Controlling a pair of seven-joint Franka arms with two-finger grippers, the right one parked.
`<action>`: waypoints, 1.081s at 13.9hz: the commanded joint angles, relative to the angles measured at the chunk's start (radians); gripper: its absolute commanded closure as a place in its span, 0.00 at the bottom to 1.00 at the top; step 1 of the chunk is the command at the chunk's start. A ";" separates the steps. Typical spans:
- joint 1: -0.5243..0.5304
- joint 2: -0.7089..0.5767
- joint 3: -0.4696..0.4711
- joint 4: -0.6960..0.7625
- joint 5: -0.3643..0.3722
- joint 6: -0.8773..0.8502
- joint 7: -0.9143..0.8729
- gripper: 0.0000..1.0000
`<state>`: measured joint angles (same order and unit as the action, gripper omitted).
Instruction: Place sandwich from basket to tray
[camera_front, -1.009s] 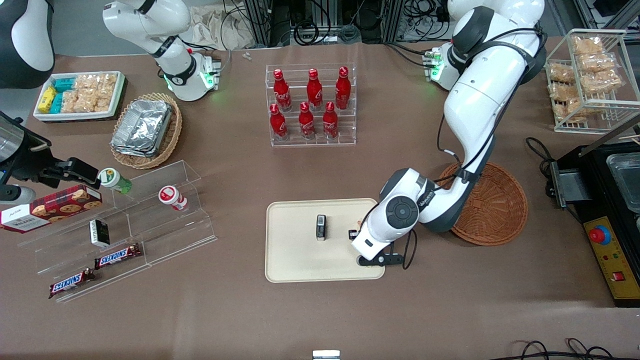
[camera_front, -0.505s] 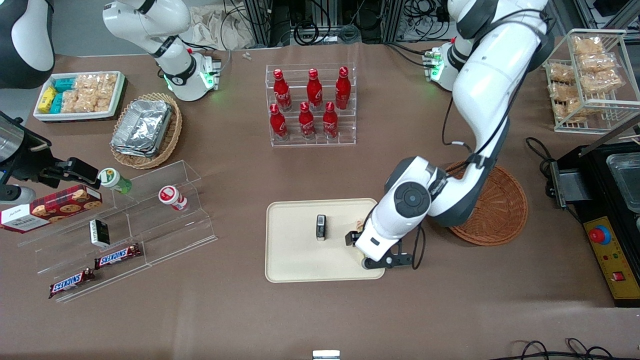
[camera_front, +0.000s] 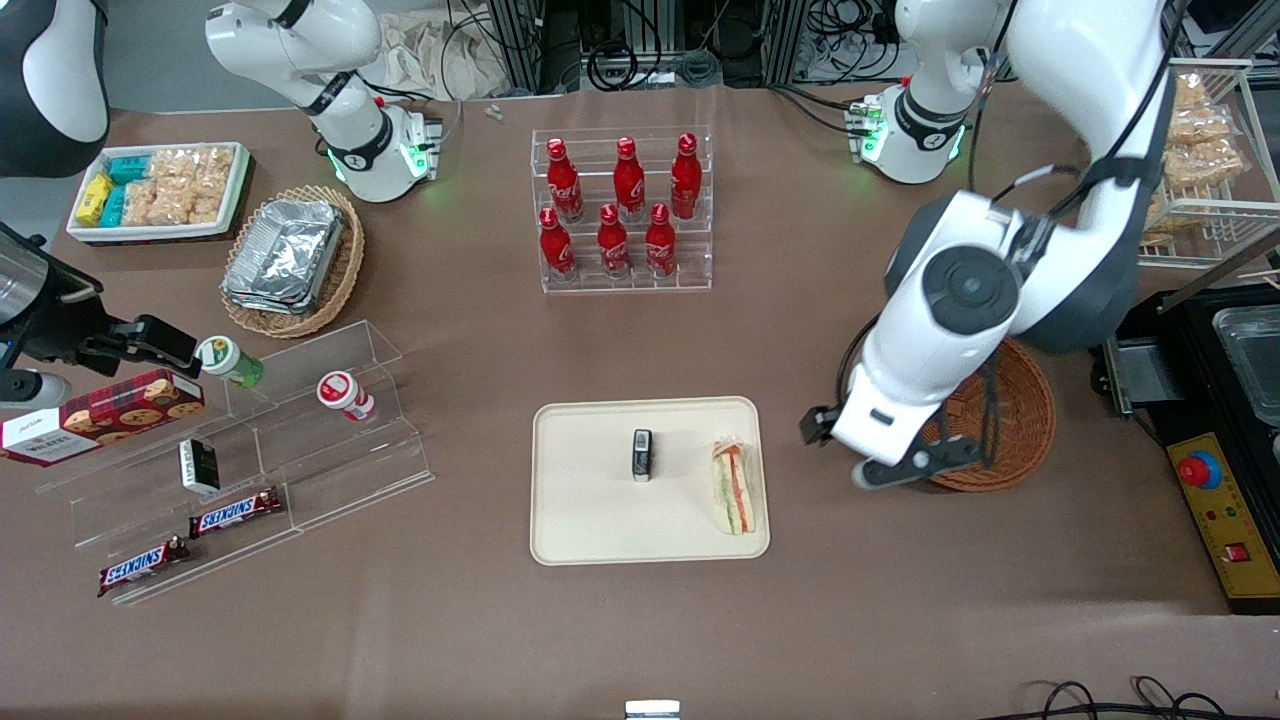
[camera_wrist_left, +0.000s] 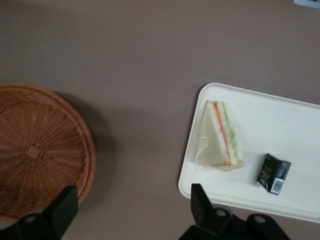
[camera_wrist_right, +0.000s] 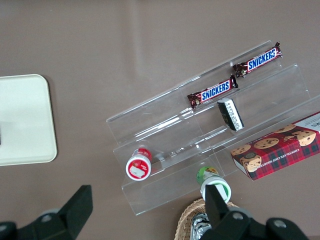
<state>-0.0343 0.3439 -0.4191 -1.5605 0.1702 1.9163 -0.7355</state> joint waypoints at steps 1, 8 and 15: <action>0.111 -0.251 -0.003 -0.255 -0.110 0.044 0.153 0.00; 0.338 -0.419 0.000 -0.377 -0.186 0.001 0.590 0.00; 0.395 -0.208 0.002 -0.092 -0.172 -0.141 0.633 0.00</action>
<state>0.3461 0.0454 -0.4062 -1.7904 0.0029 1.8442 -0.0830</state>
